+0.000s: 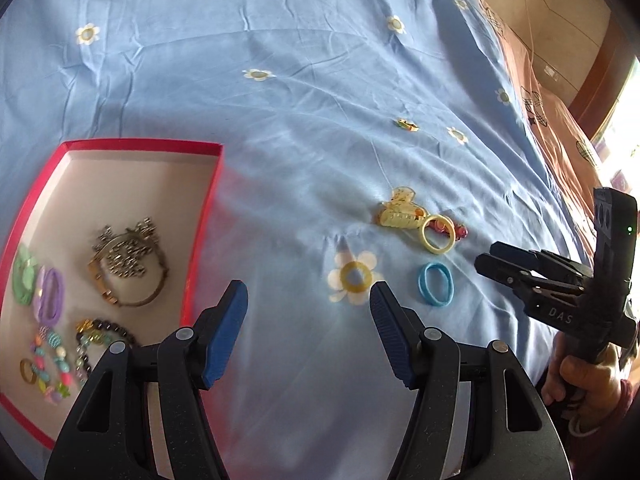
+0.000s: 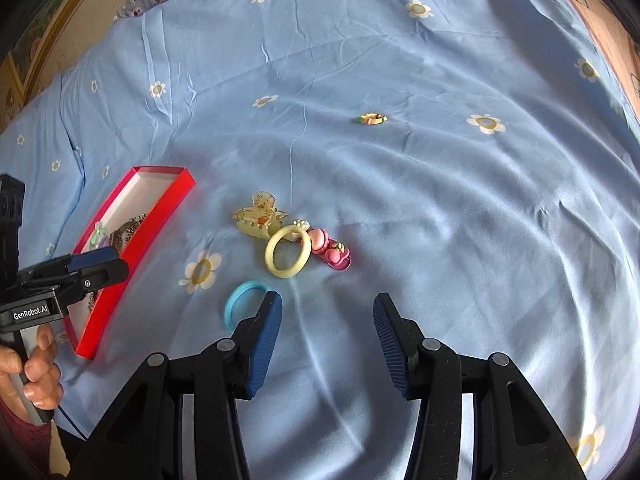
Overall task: Organize jewelry
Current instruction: 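Move both open tools back to the hair clip and blue hair tie, then grasp the yellow claw clip with the left tool while the right tool grasps the blue hair tie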
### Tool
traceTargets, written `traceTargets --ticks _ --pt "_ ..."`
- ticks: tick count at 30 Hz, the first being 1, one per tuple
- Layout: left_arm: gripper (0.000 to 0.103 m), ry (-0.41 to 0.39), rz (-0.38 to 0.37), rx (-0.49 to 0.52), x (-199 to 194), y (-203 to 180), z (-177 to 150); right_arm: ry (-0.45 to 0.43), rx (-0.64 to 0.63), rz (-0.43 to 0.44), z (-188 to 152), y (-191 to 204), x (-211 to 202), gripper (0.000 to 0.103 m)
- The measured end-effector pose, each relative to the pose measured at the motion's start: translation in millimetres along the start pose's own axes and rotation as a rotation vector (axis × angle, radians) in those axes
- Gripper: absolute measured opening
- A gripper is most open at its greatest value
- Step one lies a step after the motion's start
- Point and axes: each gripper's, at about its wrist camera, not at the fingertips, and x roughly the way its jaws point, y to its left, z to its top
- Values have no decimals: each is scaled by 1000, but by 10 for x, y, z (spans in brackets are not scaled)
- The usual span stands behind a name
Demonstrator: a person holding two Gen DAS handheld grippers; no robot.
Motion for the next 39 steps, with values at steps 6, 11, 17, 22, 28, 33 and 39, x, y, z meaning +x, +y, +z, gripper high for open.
traceTargets --ticks 6,11,17,22,28,33,39 --pt "63 23 -17 36 182 -115 109 29 -66 -25 154 37 175 50" --pt "63 39 -26 50 290 -147 162 53 -130 -38 265 100 351 48" --pt "63 47 -34 45 384 -129 219 66 -139 -27 266 126 381 18" --pt "63 53 -59 51 490 -200 303 47 -111 -14 216 99 226 18" --pt "63 55 -89 78 659 -414 446 52 -17 -15 131 -106 101 18" --pt "63 67 -99 108 848 -607 562 58 24 -23 78 -218 79 22" --pt "40 82 -93 136 1020 -711 592 46 44 15 80 -227 1 32"
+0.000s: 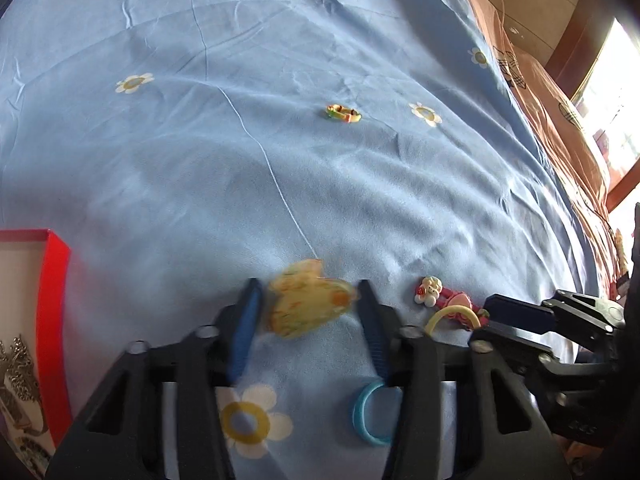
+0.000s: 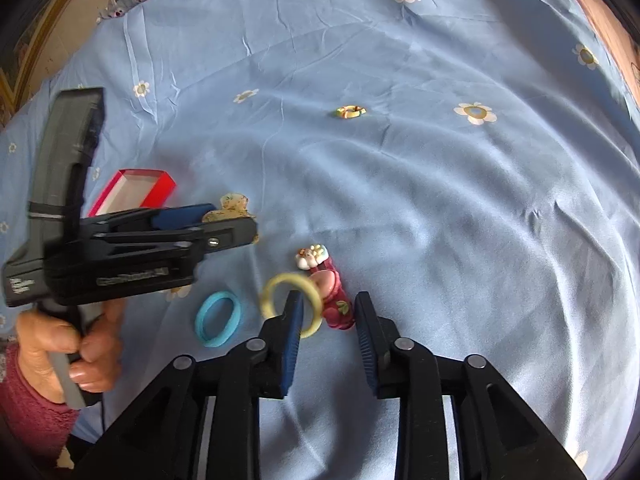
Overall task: Organize jewelry
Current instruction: 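Grasp the yellow claw clip with the left tool while the right tool grasps the blue hair tie, then carry the claw clip and blue hair tie into the red box and release both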
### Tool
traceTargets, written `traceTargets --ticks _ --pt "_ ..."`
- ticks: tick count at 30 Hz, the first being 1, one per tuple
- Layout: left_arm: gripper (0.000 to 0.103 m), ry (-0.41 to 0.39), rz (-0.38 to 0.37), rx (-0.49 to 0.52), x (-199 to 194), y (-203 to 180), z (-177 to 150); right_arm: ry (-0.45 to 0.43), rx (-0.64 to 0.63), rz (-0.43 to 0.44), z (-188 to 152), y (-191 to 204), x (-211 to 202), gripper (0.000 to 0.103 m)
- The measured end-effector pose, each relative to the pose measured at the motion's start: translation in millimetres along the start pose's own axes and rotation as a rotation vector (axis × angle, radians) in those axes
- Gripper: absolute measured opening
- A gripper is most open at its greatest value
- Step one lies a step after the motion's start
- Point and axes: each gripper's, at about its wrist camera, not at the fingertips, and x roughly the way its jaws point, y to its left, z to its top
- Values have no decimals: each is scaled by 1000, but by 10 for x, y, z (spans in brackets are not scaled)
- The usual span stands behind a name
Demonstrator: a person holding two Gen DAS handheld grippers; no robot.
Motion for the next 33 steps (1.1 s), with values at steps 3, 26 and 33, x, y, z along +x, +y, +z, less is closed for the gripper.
traceTargets --ticks 3,26,33 --pt "38 -16 1 17 -16 -4 -24 -11 11 21 -39 -12 -52 34" --pt "36 -100 17 -104 -837 525 -583 43 -99 74 -162 661 310 24" --pt "36 -141 32 -158 -1149 723 -802 10 -89 79 -161 758 229 4"
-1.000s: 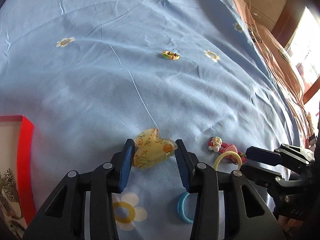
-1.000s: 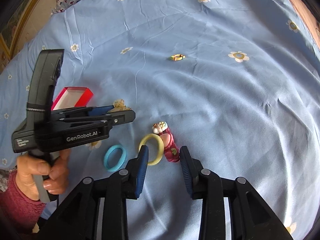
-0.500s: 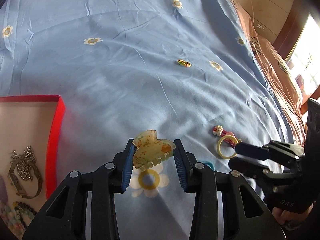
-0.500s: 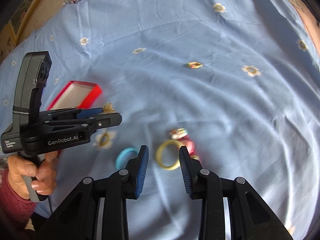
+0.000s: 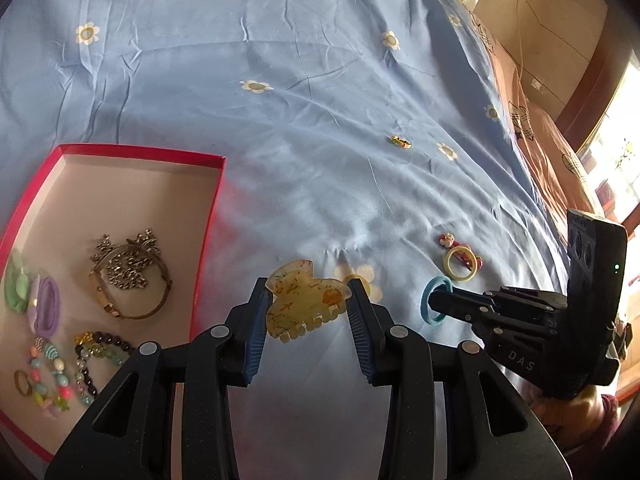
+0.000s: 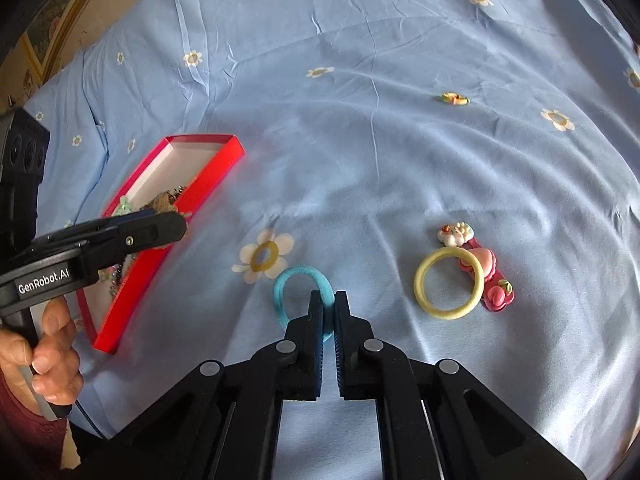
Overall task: Organize jewelry
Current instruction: 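Carry the claw clip and blue hair tie into the red box and release both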
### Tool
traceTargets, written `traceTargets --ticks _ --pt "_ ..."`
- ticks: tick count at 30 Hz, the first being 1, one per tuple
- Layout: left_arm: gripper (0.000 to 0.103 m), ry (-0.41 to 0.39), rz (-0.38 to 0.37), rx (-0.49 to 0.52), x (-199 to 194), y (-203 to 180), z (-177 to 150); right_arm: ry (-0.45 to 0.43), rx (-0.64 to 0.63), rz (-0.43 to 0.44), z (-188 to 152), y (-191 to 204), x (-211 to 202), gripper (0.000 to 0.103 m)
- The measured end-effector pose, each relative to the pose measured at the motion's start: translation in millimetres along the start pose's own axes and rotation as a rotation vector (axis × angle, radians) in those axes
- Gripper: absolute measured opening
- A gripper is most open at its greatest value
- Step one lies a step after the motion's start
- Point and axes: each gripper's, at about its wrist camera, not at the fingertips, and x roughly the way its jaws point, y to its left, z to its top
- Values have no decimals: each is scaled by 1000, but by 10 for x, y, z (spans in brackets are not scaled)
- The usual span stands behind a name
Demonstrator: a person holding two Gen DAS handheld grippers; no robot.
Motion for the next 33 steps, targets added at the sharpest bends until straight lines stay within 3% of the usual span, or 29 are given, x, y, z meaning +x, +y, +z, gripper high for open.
traceTargets --ticks 16,33 --pt "36 -84 86 -122 -781 657 -401 -18 -105 150 131 873 -47 4" --pt "36 -116 192 -245 -1097 1411 -744 37 -257 240 155 1773 221 4"
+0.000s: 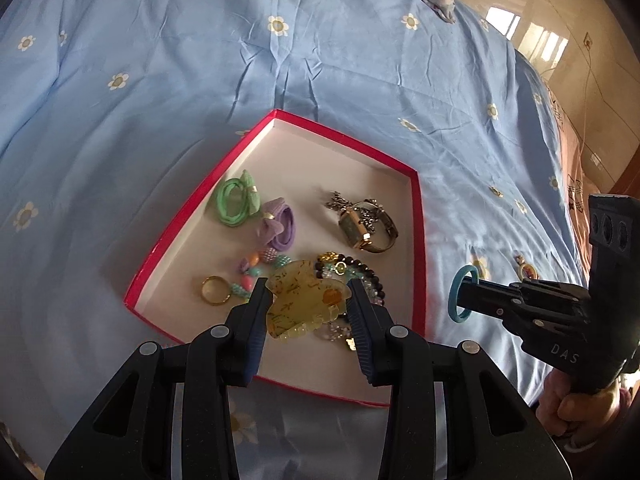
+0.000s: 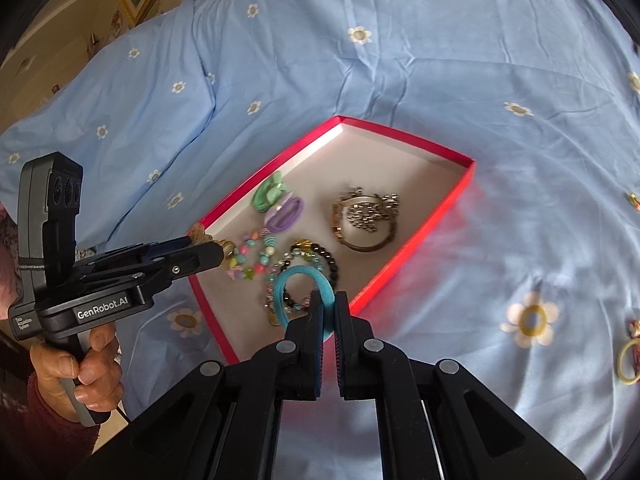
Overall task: Organize jewelry
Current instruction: 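Carry the claw clip and blue hair tie into the red box and release both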
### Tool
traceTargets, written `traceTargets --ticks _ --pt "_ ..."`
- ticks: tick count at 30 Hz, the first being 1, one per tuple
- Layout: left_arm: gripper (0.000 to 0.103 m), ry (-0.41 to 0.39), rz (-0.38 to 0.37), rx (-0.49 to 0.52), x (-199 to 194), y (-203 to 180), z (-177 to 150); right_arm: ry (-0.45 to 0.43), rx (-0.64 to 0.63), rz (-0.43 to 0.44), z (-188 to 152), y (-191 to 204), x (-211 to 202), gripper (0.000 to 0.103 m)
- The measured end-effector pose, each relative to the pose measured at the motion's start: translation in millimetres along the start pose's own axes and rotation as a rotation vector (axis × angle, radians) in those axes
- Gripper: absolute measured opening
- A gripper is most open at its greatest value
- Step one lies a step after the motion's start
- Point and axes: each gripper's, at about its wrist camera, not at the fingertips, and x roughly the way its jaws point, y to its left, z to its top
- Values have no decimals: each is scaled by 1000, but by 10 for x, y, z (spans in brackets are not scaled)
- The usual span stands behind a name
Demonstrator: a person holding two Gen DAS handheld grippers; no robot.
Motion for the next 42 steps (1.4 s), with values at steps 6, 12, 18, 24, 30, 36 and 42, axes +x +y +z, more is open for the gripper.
traceTargets --ticks 6,12,18,24,30,36,42 --pt "36 11 37 -12 56 179 -29 37 -33 16 30 161 226 4" --pt "36 21 59 -11 137 282 -42 75 -45 18 40 221 444 5" --pt "36 37 62 -16 253 340 -19 99 -47 5 91 212 611 5" --pt "36 46 78 2 368 314 6 112 -61 -24 114 196 722 5" --pt "37 53 98 22 436 303 -7 122 -57 -26 98 175 782 7" --pt "36 68 102 16 467 310 -17 122 -51 -20 103 168 806 9" --pt "37 67 110 19 465 309 -19 119 -39 -14 101 152 808 9"
